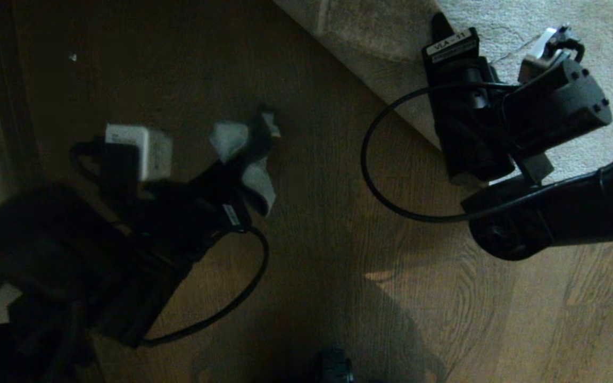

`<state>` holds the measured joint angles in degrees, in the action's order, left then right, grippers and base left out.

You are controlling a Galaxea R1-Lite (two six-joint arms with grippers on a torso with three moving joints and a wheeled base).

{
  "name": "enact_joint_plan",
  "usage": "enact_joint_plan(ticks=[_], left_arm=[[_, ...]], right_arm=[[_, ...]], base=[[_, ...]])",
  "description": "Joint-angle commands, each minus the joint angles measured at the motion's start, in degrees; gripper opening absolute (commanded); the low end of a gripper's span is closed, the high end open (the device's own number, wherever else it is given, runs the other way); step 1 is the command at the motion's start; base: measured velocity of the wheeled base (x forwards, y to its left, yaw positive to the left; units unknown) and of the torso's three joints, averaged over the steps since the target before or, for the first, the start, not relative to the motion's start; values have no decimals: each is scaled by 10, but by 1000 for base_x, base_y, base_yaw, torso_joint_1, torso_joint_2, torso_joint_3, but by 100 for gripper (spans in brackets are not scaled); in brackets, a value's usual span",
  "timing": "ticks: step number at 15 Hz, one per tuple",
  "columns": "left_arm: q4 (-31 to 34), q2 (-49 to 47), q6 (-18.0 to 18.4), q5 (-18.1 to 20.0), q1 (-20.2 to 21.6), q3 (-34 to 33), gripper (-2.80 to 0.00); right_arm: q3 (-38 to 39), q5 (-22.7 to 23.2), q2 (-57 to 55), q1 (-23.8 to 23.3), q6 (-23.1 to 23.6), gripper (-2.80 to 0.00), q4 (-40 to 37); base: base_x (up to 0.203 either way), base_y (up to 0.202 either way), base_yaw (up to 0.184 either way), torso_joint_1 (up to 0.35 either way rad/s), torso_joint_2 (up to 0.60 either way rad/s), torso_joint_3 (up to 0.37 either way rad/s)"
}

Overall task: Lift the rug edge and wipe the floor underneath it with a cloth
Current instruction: Wipe the floor under the carpet with a rag

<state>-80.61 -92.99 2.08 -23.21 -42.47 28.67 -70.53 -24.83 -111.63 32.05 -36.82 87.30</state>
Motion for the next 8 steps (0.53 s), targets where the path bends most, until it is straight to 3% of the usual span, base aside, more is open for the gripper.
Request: enact_joint_plan(ticks=[1, 8], left_arm=[[-20, -54, 0, -2, -22, 22, -280], [-28, -145, -2, -5, -53, 121, -280]], right_arm=[[1, -1, 2, -1, -2, -280, 27], [2, -1, 0, -1, -2, -280, 27]], base=[[0, 0, 0, 0, 0, 0], [0, 0, 0, 0, 0, 0]])
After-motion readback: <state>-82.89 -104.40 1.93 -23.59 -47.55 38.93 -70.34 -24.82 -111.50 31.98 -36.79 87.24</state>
